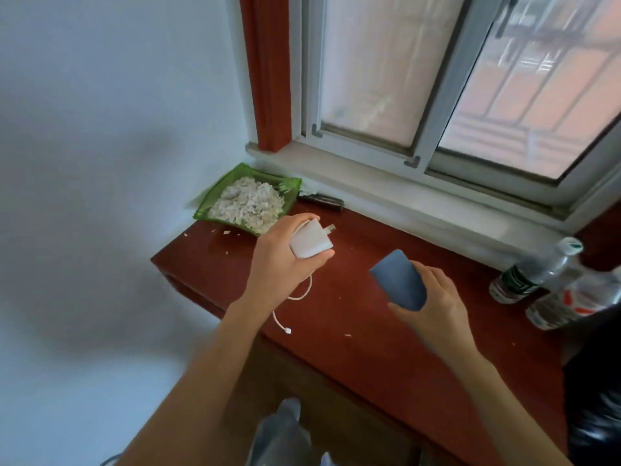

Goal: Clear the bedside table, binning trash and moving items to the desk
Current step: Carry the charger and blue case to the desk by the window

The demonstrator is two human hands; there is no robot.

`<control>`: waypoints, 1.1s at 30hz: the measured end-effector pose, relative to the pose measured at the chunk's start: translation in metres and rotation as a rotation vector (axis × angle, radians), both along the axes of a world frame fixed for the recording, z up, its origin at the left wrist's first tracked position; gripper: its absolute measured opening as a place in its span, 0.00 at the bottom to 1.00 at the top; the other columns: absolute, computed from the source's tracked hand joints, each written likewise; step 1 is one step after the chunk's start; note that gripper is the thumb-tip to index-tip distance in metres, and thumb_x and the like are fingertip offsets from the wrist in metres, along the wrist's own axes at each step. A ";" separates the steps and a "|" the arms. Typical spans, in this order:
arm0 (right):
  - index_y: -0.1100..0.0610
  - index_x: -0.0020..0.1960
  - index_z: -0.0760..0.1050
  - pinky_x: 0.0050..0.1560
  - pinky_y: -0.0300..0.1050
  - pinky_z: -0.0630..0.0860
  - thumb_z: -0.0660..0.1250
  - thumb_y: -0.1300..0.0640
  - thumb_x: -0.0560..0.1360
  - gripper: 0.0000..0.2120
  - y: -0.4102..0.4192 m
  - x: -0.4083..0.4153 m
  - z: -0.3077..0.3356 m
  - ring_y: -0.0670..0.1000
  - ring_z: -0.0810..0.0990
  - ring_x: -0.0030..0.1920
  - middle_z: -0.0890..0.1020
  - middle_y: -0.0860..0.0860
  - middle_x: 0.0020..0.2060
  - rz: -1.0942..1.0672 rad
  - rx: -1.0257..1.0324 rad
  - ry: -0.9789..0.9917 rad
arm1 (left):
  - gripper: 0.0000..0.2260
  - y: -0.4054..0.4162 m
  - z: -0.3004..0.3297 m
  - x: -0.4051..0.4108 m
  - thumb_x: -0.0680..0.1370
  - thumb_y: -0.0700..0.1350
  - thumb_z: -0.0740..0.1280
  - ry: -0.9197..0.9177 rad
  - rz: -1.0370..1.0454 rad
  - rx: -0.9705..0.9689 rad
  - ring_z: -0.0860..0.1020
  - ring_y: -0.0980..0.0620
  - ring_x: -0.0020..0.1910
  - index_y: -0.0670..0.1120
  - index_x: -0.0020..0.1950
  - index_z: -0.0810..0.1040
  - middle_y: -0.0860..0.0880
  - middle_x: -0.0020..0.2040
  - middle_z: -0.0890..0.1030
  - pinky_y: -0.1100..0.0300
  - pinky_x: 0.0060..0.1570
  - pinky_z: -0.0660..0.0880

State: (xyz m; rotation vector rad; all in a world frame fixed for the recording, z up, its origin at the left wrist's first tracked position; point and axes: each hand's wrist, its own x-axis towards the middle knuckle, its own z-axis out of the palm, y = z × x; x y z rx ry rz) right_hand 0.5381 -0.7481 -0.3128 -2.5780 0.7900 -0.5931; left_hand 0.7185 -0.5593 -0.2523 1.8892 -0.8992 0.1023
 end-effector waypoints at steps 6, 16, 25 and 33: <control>0.57 0.67 0.69 0.49 0.44 0.69 0.80 0.52 0.61 0.39 -0.018 0.052 0.002 0.55 0.75 0.57 0.76 0.53 0.58 -0.181 0.006 0.039 | 0.23 -0.063 -0.006 0.093 0.65 0.49 0.78 -0.019 -0.138 0.006 0.75 0.60 0.48 0.47 0.56 0.78 0.52 0.52 0.80 0.70 0.48 0.69; 0.56 0.66 0.71 0.43 0.43 0.69 0.81 0.53 0.58 0.39 -0.022 0.069 -0.030 0.54 0.77 0.52 0.78 0.51 0.55 -0.353 0.078 0.164 | 0.22 -0.163 -0.084 0.181 0.65 0.50 0.77 -0.025 -0.324 0.165 0.78 0.50 0.51 0.48 0.57 0.77 0.50 0.52 0.80 0.51 0.50 0.75; 0.55 0.67 0.69 0.46 0.42 0.69 0.79 0.50 0.60 0.39 -0.044 0.100 -0.047 0.52 0.75 0.54 0.76 0.50 0.57 -0.370 0.137 0.212 | 0.22 -0.174 -0.168 0.205 0.64 0.51 0.76 0.050 -0.310 0.469 0.77 0.48 0.53 0.50 0.57 0.77 0.50 0.52 0.79 0.53 0.50 0.74; 0.56 0.68 0.68 0.46 0.41 0.69 0.78 0.49 0.61 0.39 -0.047 0.108 -0.064 0.51 0.74 0.55 0.76 0.49 0.58 -0.368 0.195 0.264 | 0.22 -0.185 -0.206 0.224 0.65 0.49 0.75 0.045 -0.246 0.593 0.75 0.46 0.53 0.50 0.58 0.77 0.49 0.52 0.78 0.51 0.46 0.72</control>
